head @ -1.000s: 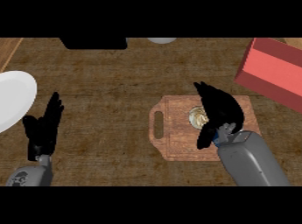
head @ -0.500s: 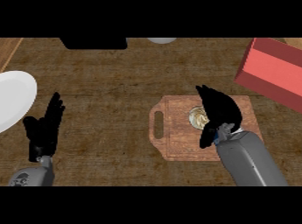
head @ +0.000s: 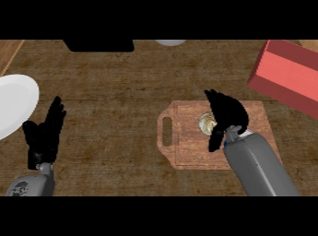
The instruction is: Pick the cupcake from the cutting board and place it in the cardboard box
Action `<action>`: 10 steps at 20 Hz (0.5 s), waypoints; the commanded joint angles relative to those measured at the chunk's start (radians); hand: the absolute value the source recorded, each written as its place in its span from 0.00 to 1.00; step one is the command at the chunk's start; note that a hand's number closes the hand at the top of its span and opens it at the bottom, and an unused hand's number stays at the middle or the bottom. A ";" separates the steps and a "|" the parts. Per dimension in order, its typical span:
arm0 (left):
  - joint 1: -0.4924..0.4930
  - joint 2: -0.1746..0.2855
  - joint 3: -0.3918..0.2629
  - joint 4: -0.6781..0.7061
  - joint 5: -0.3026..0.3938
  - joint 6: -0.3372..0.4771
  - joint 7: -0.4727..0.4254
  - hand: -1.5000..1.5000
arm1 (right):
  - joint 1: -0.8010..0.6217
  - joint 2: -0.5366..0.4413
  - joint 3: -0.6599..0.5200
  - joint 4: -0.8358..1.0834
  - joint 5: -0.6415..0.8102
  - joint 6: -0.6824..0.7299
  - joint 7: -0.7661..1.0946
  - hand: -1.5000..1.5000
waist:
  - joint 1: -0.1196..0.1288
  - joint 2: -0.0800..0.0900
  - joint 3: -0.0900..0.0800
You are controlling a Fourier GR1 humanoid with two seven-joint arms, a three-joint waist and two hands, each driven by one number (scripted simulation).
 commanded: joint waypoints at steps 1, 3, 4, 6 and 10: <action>0.008 -0.010 -0.013 -0.005 -0.011 -0.010 0.014 0.50 | -0.046 0.011 -0.024 0.164 0.042 -0.098 -0.076 0.00 | 0.003 0.001 0.000; -0.008 -0.032 -0.016 -0.039 -0.014 0.018 0.053 0.50 | -0.050 0.026 -0.028 0.126 0.034 -0.042 -0.053 0.00 | 0.001 0.000 0.000; -0.047 -0.040 -0.003 0.089 -0.028 0.026 -0.050 0.50 | -0.054 0.054 -0.021 0.224 0.063 -0.164 -0.084 0.00 | 0.001 0.002 0.000; -0.057 0.019 0.042 0.047 0.006 -0.020 0.002 0.50 | 0.023 0.036 0.007 0.098 0.067 -0.101 -0.077 0.00 | -0.003 0.000 0.000; -0.013 -0.030 0.000 -0.015 -0.028 0.017 0.015 0.50 | -0.037 0.028 -0.052 0.201 0.065 -0.114 -0.124 0.00 | 0.000 0.000 0.000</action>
